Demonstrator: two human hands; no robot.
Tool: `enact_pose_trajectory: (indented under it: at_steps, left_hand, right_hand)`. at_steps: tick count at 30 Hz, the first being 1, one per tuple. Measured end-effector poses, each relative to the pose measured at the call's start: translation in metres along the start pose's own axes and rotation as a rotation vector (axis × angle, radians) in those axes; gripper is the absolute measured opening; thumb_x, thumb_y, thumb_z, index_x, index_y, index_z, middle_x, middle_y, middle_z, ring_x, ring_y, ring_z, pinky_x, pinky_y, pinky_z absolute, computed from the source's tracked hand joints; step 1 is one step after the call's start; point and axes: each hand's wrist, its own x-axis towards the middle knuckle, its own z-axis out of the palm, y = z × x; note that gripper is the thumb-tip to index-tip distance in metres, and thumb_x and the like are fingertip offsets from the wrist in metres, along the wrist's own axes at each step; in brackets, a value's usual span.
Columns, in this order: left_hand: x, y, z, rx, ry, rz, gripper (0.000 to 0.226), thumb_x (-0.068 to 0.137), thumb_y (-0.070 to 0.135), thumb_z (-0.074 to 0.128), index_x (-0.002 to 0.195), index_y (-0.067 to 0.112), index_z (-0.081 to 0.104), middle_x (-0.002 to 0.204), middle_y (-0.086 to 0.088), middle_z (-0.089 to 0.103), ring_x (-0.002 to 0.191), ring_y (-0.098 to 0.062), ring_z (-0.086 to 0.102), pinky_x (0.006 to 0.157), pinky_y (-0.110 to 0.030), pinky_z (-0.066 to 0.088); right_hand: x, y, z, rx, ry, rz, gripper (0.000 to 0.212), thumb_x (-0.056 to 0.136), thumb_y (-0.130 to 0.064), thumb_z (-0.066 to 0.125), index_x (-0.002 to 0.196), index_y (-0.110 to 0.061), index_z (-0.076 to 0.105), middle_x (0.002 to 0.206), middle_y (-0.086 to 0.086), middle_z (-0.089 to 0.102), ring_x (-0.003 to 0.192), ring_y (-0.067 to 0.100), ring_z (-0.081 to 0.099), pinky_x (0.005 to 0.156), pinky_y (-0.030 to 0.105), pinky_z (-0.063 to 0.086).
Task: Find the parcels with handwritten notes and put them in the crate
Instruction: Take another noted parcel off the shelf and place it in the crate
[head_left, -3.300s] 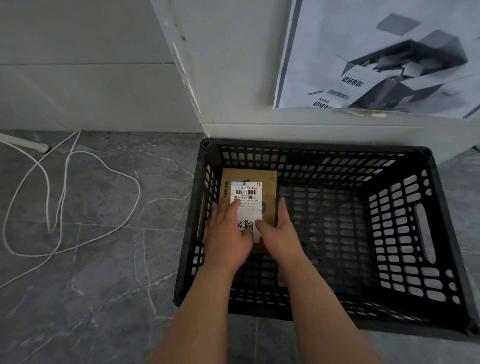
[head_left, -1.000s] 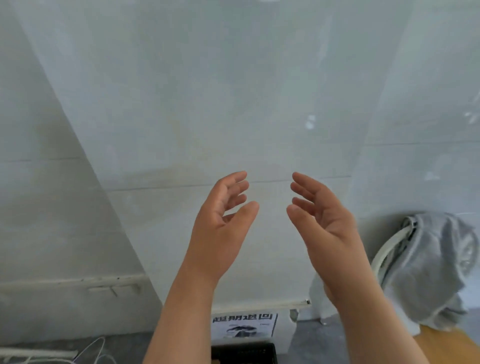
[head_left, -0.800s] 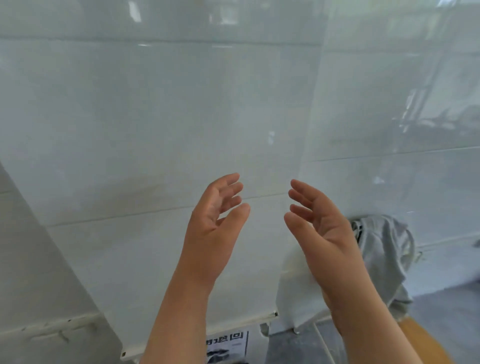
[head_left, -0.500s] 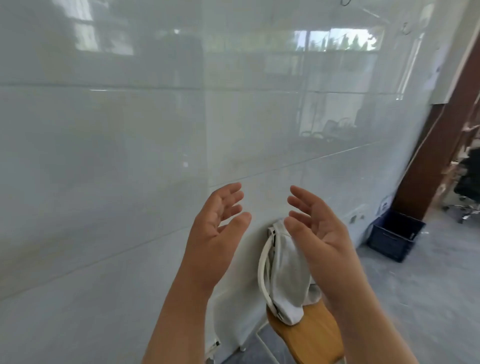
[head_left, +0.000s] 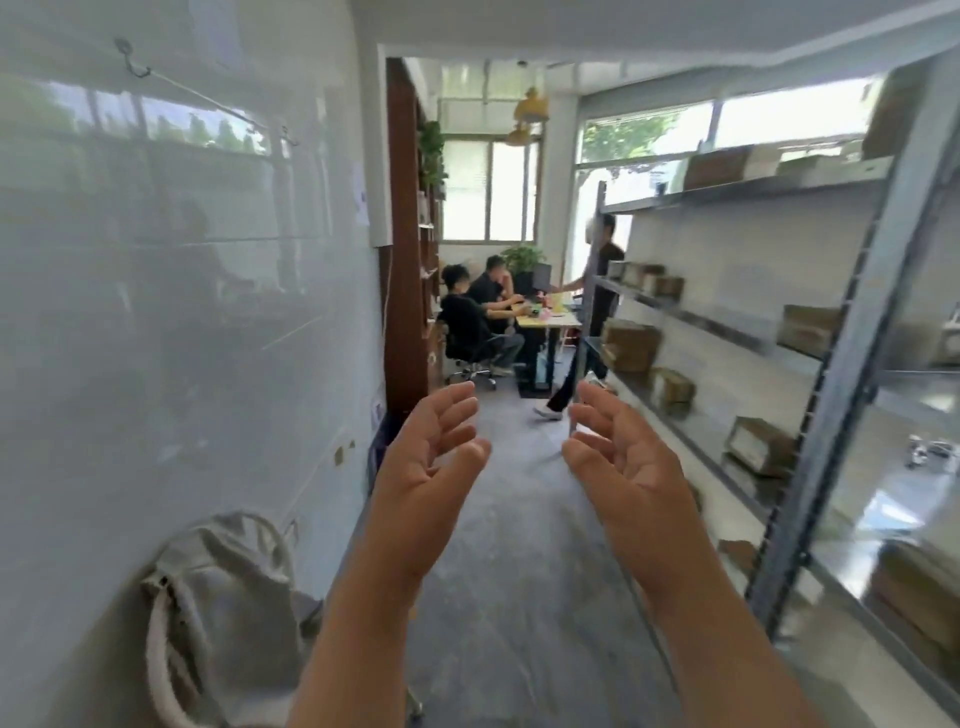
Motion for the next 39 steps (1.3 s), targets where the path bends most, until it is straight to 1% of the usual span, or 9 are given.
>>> enact_pose_trajectory:
  at_steps: [4,7,12,16,21,25,30,34,39]
  left_hand:
    - [0.011,0.011,0.083,-0.104,-0.209,0.034,0.043,0.098,0.016,0.059,0.124,0.049,0.054,0.123,0.023,0.063,0.112,0.007,0.061,0.085,-0.019,0.053]
    - [0.012,0.028,0.149,-0.208,-0.346,0.057,0.041,0.096,0.012,0.06,0.123,0.042,0.057,0.122,0.016,0.066,0.109,0.005,0.063,0.079,-0.014,0.054]
    - [0.003,0.06,0.253,-0.319,-0.5,0.057,0.046,0.079,0.035,0.065,0.125,0.042,0.059,0.128,0.01,0.065,0.118,-0.01,0.062,0.097,-0.031,0.052]
    - [-0.014,0.09,0.34,-0.368,-0.61,0.103,0.048,0.081,0.035,0.062,0.128,0.044,0.057,0.129,0.017,0.063,0.119,-0.003,0.06,0.101,-0.033,0.051]
    - [-0.042,0.121,0.432,-0.442,-0.706,0.136,0.05,0.078,0.043,0.064,0.127,0.045,0.058,0.13,0.015,0.064,0.121,-0.008,0.06,0.104,-0.04,0.049]
    - [-0.064,0.138,0.491,-0.514,-0.771,0.144,0.047,0.079,0.038,0.063,0.125,0.044,0.06,0.125,0.019,0.066,0.116,-0.001,0.062,0.093,-0.025,0.05]
    - [-0.086,0.152,0.553,-0.562,-0.866,0.183,0.038,0.094,0.018,0.064,0.124,0.042,0.059,0.125,0.017,0.065,0.115,0.0,0.062,0.086,-0.017,0.051]
    - [-0.082,0.15,0.589,-0.557,-0.87,0.193,0.041,0.094,0.018,0.064,0.127,0.041,0.058,0.128,0.017,0.063,0.119,0.0,0.058,0.09,-0.018,0.048]
    - [-0.049,0.135,0.618,-0.656,-0.786,0.132,0.038,0.094,0.01,0.063,0.123,0.034,0.064,0.12,0.013,0.068,0.117,-0.004,0.061,0.095,-0.026,0.049]
  right_hand:
    - [-0.013,0.0,-0.083,-0.06,0.205,0.016,0.044,0.092,-0.03,0.065,0.131,-0.049,0.055,0.126,-0.019,0.062,0.118,0.004,0.059,0.102,0.038,0.05]
    - [-0.026,-0.005,-0.148,-0.092,0.342,0.041,0.043,0.095,-0.023,0.063,0.133,-0.044,0.056,0.126,-0.017,0.063,0.118,0.005,0.059,0.096,0.029,0.049]
    - [-0.051,-0.015,-0.249,-0.164,0.52,0.055,0.04,0.098,-0.025,0.06,0.129,-0.048,0.055,0.124,-0.023,0.061,0.115,-0.003,0.056,0.095,0.025,0.044]
    - [-0.077,-0.022,-0.326,-0.221,0.64,0.08,0.039,0.098,-0.029,0.06,0.131,-0.048,0.053,0.133,-0.021,0.058,0.123,0.003,0.054,0.108,0.037,0.042]
    - [-0.113,-0.028,-0.405,-0.259,0.785,0.072,0.042,0.097,-0.029,0.06,0.134,-0.048,0.052,0.134,-0.02,0.058,0.124,0.002,0.053,0.102,0.033,0.046]
    - [-0.141,-0.033,-0.455,-0.277,0.886,0.096,0.042,0.099,-0.031,0.057,0.136,-0.048,0.05,0.137,-0.02,0.055,0.123,0.002,0.051,0.084,0.023,0.042]
    - [-0.162,-0.031,-0.502,-0.295,0.986,0.103,0.04,0.1,-0.031,0.057,0.133,-0.053,0.051,0.132,-0.026,0.054,0.11,-0.011,0.049,0.085,0.021,0.04]
    - [-0.16,-0.025,-0.519,-0.309,1.022,0.114,0.044,0.099,-0.028,0.058,0.137,-0.05,0.05,0.134,-0.027,0.053,0.117,-0.01,0.049,0.086,0.018,0.039]
    - [-0.14,-0.015,-0.53,-0.346,1.051,0.131,0.051,0.099,-0.029,0.058,0.141,-0.052,0.043,0.143,-0.025,0.045,0.131,0.0,0.044,0.098,0.025,0.038]
